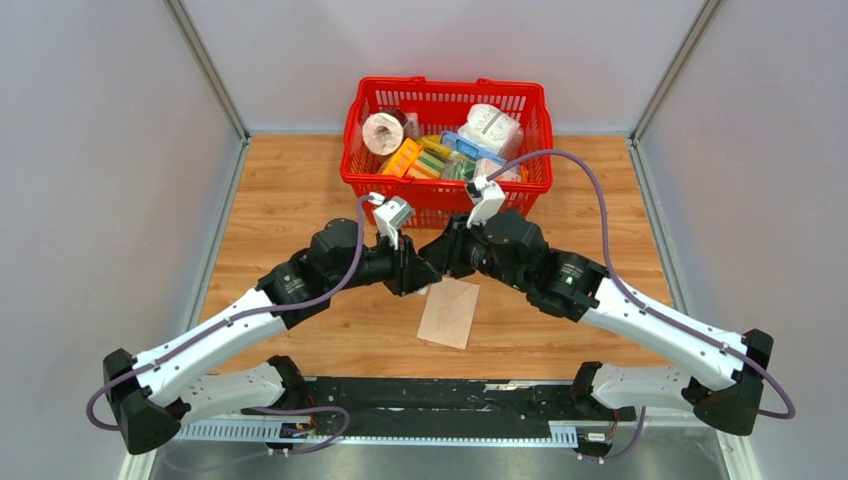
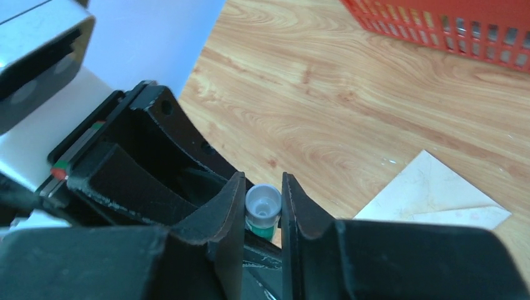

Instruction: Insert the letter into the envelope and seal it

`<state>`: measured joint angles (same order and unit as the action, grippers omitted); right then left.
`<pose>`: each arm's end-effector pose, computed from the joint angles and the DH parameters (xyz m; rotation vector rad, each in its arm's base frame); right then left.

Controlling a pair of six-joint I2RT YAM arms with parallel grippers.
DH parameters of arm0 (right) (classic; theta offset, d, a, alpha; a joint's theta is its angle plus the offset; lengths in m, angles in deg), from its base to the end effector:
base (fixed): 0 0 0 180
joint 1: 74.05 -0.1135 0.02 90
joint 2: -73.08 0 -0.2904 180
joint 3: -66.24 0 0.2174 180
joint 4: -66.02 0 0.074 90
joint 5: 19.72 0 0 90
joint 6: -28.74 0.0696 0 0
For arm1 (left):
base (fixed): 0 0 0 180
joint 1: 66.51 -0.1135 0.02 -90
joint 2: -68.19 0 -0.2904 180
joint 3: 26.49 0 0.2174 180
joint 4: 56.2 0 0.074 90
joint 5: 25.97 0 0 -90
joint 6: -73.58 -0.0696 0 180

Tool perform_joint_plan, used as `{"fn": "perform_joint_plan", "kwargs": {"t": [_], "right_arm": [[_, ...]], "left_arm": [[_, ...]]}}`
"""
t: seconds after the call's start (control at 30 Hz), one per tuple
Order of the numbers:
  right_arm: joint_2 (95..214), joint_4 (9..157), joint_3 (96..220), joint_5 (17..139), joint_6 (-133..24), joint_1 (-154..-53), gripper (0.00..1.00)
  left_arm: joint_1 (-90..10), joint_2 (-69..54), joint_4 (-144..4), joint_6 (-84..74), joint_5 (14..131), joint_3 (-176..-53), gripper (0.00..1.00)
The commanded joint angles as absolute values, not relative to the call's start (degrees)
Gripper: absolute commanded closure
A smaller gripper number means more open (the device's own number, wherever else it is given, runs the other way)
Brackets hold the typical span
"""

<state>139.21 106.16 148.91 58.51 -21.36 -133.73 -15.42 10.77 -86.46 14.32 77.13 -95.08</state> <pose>0.1340 0.2010 0.3840 -0.2200 2.0822 0.9050 0.1202 -0.1740 0.3539 0.5327 2.0092 -1.1460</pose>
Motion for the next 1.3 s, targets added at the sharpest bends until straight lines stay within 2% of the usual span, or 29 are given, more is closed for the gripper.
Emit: {"fn": "perform_joint_plan", "kwargs": {"t": [0.0, 0.2, 0.4, 0.47, 0.53, 0.57, 0.63, 0.77, 0.97, 1.17, 1.27], "right_arm": [[133.66, 100.42, 146.95, 72.59, -31.19, -131.28, 0.92], [125.39, 86.28, 138.43, 101.70, -30.07, -123.45, 0.93], [126.87, 76.34, 137.54, 113.69, -24.45, -122.22, 0.92], [127.22, 78.33, 138.42, 111.69, -24.78, -122.30, 0.80], [126.96, 83.68, 140.08, 106.43, -26.89, -122.39, 0.54], [126.87, 87.10, 141.31, 102.66, -27.68, -122.39, 0.45], [126.96, 92.91, 143.51, 93.53, -27.95, -122.91, 0.35], [128.71, 101.54, 146.77, 76.46, -24.10, -125.02, 0.34], [131.61, 103.66, 147.91, 61.86, -19.08, -129.24, 0.34], [136.00, 105.50, 151.60, 54.64, -18.73, -134.25, 0.36], [138.20, 106.12, 153.10, 54.02, -18.29, -135.40, 0.41]], "left_arm": [[-15.01, 16.60, -73.47, 14.78, 90.80, -94.72, 1.00], [-14.92, 21.17, -62.13, 19.77, 105.66, -94.18, 1.00], [-14.92, 21.17, -55.79, 24.53, 113.94, -94.97, 1.00], [-14.92, 20.82, -58.14, 23.40, 112.90, -95.59, 1.00], [-15.01, 20.56, -67.34, 18.49, 107.56, -98.56, 1.00], [-14.92, 20.30, -74.96, 15.42, 101.44, -99.36, 1.00], [-15.01, 18.81, -82.72, 12.69, 93.00, -101.56, 1.00], [-14.92, 15.03, -88.91, 11.79, 81.81, -103.85, 1.00], [-14.92, 10.28, -92.70, 10.65, 73.79, -105.70, 1.00], [-14.84, 8.52, -92.35, 11.26, 70.80, -105.88, 1.00], [-14.92, 9.04, -91.03, 11.87, 70.27, -105.26, 1.00]]}}
